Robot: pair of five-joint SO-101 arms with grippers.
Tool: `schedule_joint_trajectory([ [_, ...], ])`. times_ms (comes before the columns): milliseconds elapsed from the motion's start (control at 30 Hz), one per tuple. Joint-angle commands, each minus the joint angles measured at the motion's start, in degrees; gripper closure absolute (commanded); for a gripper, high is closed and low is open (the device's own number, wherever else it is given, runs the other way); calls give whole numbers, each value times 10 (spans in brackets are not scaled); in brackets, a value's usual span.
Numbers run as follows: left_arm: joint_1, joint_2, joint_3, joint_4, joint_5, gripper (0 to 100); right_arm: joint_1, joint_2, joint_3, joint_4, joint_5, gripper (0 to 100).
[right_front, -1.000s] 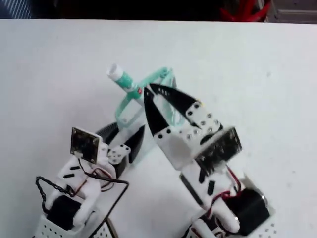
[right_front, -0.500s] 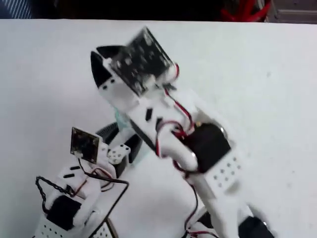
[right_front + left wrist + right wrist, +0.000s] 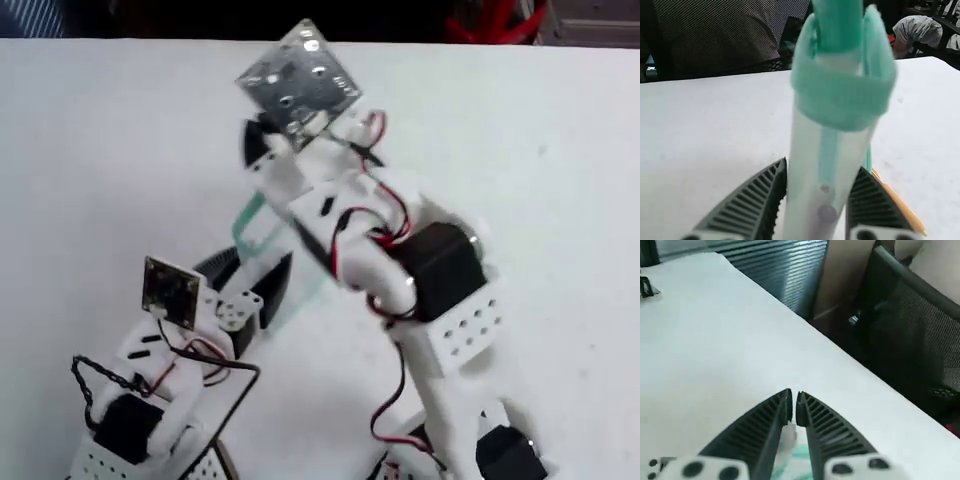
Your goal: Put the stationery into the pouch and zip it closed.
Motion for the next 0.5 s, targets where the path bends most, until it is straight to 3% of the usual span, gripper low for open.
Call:
schedule_joint_trajectory([
  [0, -4, 0, -17, 2, 5, 819, 24, -40, -13, 23, 6, 981],
  [467, -6, 0, -16, 3, 5, 819, 52, -102, -10, 106, 6, 981],
])
